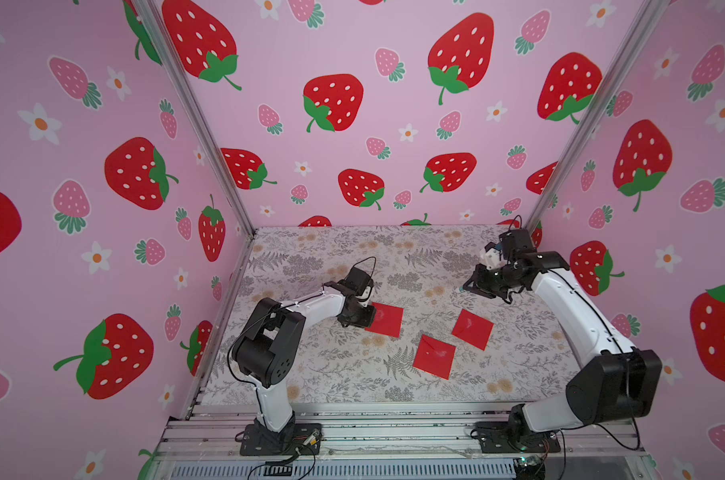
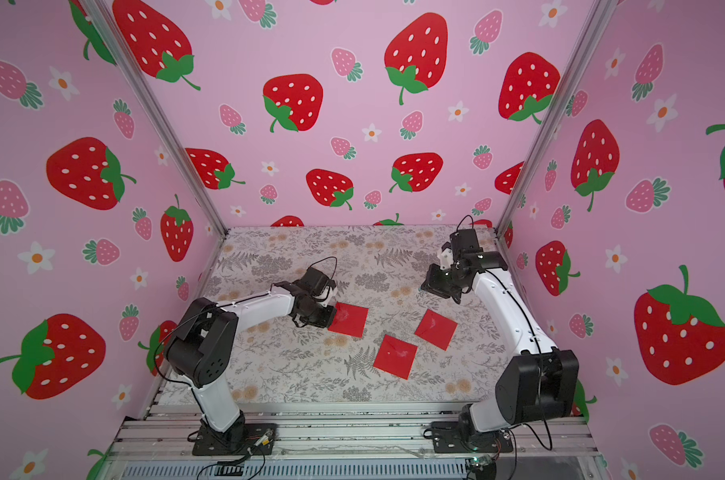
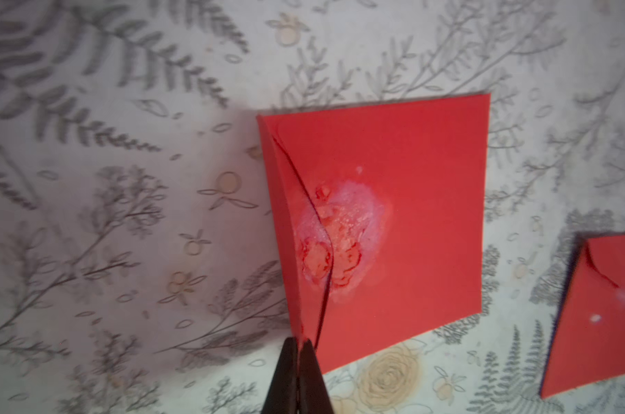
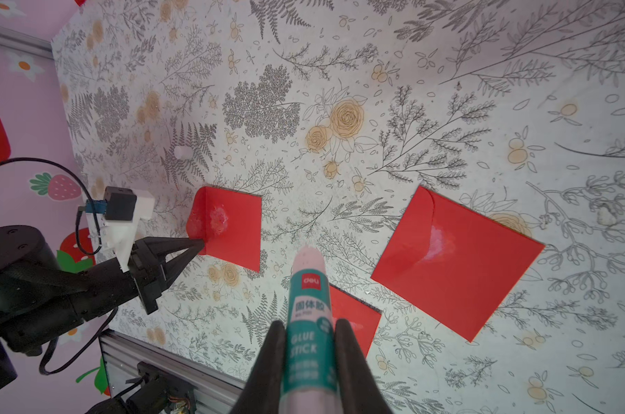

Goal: Seal the envelope with a glue stick
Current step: Move the envelope to the center of the board, then apply the envelope at the center of the board.

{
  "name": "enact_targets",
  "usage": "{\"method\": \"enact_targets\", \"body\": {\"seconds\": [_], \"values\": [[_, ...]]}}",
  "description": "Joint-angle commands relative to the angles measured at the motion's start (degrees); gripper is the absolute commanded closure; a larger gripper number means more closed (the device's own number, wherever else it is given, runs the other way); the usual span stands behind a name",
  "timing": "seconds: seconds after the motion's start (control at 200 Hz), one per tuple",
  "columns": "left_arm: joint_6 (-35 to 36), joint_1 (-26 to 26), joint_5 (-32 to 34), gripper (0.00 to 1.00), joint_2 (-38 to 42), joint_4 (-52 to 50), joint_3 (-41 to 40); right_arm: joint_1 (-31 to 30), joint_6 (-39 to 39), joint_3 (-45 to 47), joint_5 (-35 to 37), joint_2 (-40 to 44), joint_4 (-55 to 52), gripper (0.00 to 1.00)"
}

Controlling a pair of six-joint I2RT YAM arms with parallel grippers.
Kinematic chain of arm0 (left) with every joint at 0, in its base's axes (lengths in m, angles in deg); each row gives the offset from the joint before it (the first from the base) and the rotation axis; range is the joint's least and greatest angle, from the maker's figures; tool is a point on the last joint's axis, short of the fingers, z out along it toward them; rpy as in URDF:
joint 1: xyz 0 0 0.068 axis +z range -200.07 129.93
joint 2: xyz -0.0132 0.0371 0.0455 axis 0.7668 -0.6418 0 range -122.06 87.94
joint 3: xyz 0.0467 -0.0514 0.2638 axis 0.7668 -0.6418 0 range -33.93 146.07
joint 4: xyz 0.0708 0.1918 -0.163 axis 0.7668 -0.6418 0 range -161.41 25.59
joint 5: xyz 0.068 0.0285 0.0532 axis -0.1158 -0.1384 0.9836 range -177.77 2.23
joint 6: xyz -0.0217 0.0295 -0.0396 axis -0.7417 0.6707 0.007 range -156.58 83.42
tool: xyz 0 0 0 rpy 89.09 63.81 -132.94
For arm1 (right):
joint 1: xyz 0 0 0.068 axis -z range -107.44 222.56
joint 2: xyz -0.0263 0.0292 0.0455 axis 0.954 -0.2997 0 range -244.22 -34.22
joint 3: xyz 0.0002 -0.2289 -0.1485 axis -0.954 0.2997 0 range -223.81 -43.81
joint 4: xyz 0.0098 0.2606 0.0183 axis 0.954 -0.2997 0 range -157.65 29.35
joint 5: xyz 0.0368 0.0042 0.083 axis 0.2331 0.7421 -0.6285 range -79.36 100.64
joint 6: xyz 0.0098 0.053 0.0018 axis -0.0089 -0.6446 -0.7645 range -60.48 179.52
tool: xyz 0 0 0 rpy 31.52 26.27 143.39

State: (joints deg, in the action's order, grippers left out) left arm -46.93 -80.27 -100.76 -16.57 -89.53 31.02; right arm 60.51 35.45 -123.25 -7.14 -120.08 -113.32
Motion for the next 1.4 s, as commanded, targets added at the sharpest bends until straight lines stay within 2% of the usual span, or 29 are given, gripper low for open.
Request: {"method": "enact_targets", "body": {"seconds": [0.0,0.22,0.7,1.031,1.396], "values": [[-1.04,-1.94,-5.83,1.0,0.26,2.83,0.97,-4.07,1.31,-1.88,4.08,-2.32,-3.09,1.0],[-6.17,-3.2,-10.09,1.0,-3.45,8.45,1.75,-10.74,0.74,-4.66,7.91,-8.44,-3.29,1.0],[-7.56,-0.67,-12.7,1.0,-3.22,8.84,0.28,-23.71,0.07,-18.71,16.57,-26.12,-4.7,1.0],[-7.69,1.45,-17.79,1.0,-3.15,10.45,-0.46,-27.23,-0.29,-22.02,20.95,-32.84,-3.12,1.0],[-7.67,2.07,-19.16,1.0,-4.44,10.07,-0.05,-28.74,0.26,-24.47,23.86,-38.37,-3.13,1.0]]}}
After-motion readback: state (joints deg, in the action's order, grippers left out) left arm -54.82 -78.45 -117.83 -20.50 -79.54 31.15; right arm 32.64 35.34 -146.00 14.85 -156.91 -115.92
